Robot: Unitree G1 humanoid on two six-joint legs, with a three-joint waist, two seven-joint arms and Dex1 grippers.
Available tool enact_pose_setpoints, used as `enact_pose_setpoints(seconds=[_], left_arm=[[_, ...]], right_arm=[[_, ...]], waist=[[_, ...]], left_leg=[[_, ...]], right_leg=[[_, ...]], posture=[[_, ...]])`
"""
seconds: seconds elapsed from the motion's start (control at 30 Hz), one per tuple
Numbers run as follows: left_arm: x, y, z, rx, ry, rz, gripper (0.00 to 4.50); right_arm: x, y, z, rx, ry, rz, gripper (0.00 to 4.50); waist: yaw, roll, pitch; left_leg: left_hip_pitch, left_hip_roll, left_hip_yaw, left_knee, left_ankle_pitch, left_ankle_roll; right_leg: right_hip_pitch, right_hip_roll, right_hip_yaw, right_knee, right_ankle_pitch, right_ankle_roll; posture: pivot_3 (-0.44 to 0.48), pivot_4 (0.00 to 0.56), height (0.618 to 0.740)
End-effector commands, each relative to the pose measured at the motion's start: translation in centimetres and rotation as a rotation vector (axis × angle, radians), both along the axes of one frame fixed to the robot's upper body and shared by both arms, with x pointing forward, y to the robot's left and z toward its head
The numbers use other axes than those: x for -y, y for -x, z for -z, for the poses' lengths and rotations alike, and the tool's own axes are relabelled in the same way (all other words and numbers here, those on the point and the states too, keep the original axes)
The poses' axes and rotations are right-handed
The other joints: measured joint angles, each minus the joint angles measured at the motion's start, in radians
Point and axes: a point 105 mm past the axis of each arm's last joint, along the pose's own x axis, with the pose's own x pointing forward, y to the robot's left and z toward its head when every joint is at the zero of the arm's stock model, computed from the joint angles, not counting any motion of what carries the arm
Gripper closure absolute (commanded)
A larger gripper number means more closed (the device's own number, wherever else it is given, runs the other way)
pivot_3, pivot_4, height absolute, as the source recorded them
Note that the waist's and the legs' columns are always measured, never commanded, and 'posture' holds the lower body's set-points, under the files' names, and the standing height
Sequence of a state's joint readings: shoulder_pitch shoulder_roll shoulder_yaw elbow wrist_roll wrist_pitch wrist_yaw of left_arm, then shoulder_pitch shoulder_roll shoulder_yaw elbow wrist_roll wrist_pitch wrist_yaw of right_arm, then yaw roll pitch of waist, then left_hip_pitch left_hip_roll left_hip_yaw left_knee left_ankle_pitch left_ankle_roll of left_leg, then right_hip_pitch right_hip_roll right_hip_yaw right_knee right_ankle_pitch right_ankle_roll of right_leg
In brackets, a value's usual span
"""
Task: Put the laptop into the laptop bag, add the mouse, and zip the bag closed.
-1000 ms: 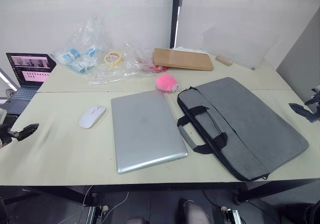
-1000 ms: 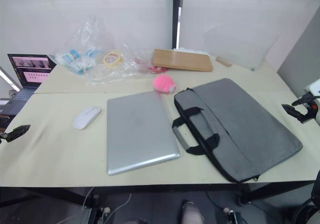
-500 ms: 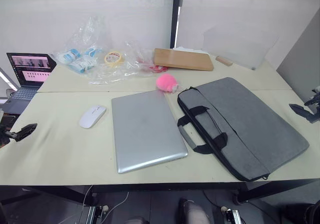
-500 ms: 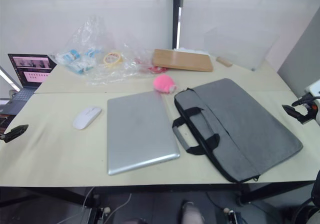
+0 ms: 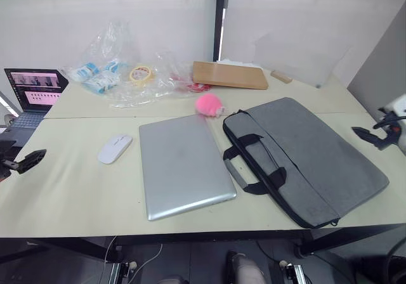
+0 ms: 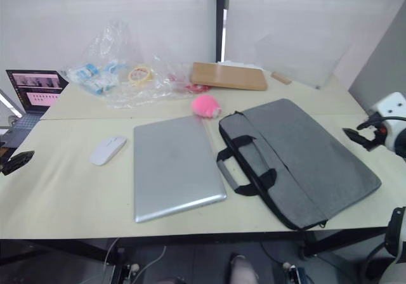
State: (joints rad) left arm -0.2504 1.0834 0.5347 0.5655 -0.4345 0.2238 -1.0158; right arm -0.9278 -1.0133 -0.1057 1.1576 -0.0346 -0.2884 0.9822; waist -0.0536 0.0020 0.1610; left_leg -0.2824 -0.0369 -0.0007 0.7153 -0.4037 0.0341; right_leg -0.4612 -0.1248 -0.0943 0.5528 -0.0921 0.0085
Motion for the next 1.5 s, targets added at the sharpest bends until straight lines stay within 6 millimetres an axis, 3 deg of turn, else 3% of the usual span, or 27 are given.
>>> enact_pose_setpoints(seconds=[0.03, 0.3, 0.5, 0.73, 0.77, 0.97, 1.23, 1.5], left_arm=[[2.8, 0.9, -1.9, 0.040, 0.186, 0.117, 0.02], [7.3, 2.7, 1.9, -0.288, 0.516, 0.159, 0.02], [10.5, 2.7, 3.4, -0.494, 0.732, 0.196, 0.00], [12.7, 1.2, 4.7, -0.548, 0.680, 0.188, 0.00], [12.9, 1.1, 4.8, -0.553, 0.681, 0.194, 0.00], [14.8, 1.2, 5.7, -0.739, 0.807, 0.236, 0.00], [16.0, -1.2, 6.1, -0.767, 0.942, 0.237, 0.00], [17.3, -1.8, 7.2, -0.825, 0.971, 0.249, 0.00]], right_arm=[[-4.0, -1.5, -1.3, 0.018, 0.018, -0.133, 0.00], [-15.0, -2.3, -0.7, -0.025, 0.013, -0.336, 0.00], [-21.0, -2.4, -0.1, -0.050, 0.041, -0.406, 1.88], [-24.0, -2.9, 0.7, -0.067, 0.038, -0.443, 4.32], [-24.3, -3.0, 0.8, -0.067, 0.037, -0.448, 4.44], [-25.5, -3.4, 1.5, -0.082, 0.063, -0.467, 4.44], [-26.2, -4.2, 2.5, -0.104, 0.098, -0.472, 4.44], [-27.2, -4.3, 3.9, -0.131, 0.137, -0.512, 4.44]], waist=[[-0.007, 0.000, 0.000], [-0.009, 0.001, 0.000], [0.005, 0.001, 0.000], [0.000, 0.000, 0.000], [-0.003, 0.000, 0.000], [-0.017, 0.000, 0.000], [-0.016, 0.000, 0.000], [-0.017, 0.000, 0.000]], left_leg=[[0.000, 0.000, 0.000, 0.000, 0.000, 0.000], [-0.001, 0.000, -0.003, 0.006, -0.001, -0.003], [0.000, -0.004, -0.007, 0.007, -0.001, -0.006], [0.002, -0.005, -0.002, 0.006, 0.000, -0.010], [0.002, -0.005, -0.002, 0.006, 0.000, -0.010], [0.008, -0.003, -0.003, 0.006, 0.001, -0.012], [0.010, -0.001, -0.003, 0.007, 0.001, -0.013], [0.011, -0.001, -0.003, 0.007, 0.000, -0.013]], right_leg=[[0.000, 0.000, 0.000, 0.000, 0.000, 0.000], [-0.008, 0.001, -0.001, 0.005, -0.001, -0.001], [-0.008, 0.002, 0.000, 0.008, -0.002, -0.003], [-0.007, 0.003, -0.003, 0.009, -0.003, -0.006], [-0.007, 0.003, -0.003, 0.009, -0.003, -0.007], [-0.001, 0.004, -0.003, 0.009, -0.004, -0.009], [0.000, 0.007, -0.002, 0.010, -0.003, -0.010], [0.000, 0.007, -0.002, 0.010, -0.003, -0.010]], posture=[[0.000, 0.150, 0.740], [0.000, 0.150, 0.740], [0.000, 0.150, 0.740], [0.000, 0.150, 0.740], [0.000, 0.150, 0.740], [0.000, 0.150, 0.740], [0.000, 0.150, 0.740], [0.000, 0.150, 0.740]])
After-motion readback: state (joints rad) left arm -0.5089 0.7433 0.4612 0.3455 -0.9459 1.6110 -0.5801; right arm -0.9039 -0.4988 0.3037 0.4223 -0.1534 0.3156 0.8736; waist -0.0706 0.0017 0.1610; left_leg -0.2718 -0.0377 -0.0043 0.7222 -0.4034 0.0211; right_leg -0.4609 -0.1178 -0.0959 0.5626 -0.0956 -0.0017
